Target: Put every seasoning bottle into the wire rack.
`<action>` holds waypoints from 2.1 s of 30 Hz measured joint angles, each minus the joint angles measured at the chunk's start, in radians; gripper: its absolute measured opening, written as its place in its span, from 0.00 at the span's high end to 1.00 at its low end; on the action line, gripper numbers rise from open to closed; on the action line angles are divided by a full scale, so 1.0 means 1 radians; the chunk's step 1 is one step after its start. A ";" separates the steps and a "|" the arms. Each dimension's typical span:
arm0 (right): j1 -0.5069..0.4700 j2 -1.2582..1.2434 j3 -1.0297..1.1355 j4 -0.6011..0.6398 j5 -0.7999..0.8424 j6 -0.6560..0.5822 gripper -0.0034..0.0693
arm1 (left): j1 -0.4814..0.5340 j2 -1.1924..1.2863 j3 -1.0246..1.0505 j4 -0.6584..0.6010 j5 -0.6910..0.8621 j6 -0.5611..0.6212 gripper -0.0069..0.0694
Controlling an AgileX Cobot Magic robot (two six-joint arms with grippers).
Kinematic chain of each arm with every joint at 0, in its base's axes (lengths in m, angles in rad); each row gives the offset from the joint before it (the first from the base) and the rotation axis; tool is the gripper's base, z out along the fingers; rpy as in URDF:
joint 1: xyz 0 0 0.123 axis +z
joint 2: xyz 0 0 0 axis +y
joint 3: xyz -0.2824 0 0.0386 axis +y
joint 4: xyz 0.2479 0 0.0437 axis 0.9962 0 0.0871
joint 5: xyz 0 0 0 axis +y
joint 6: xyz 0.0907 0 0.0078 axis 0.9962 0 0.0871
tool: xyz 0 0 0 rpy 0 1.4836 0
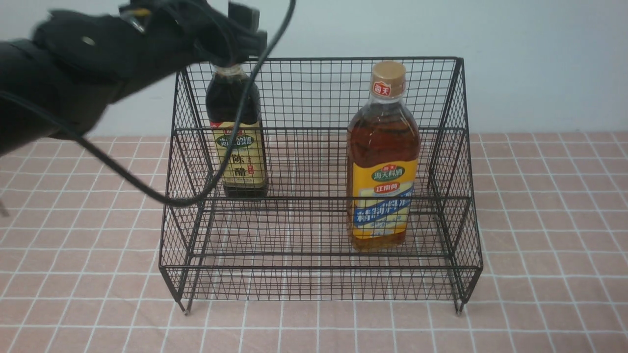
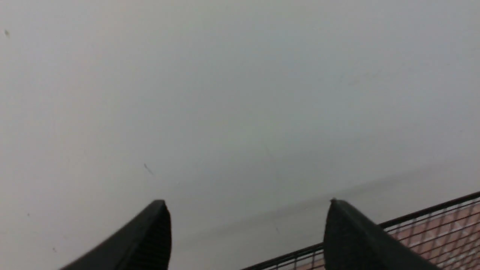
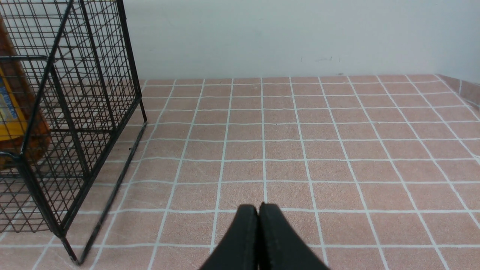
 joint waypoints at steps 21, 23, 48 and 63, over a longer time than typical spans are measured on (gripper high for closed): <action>0.000 0.000 0.000 0.000 0.000 0.000 0.97 | 0.000 -0.480 -0.001 0.451 0.946 -0.477 0.92; 0.000 0.000 0.000 0.000 0.000 0.000 0.97 | 0.000 -0.484 -0.001 0.567 1.024 -0.626 0.92; 0.000 0.000 0.000 0.000 0.000 0.000 0.97 | 0.000 -1.003 0.208 0.679 0.880 -0.796 0.92; 0.000 0.000 0.000 0.000 0.000 -0.001 0.97 | 0.032 -1.070 0.388 0.835 0.731 -0.814 0.92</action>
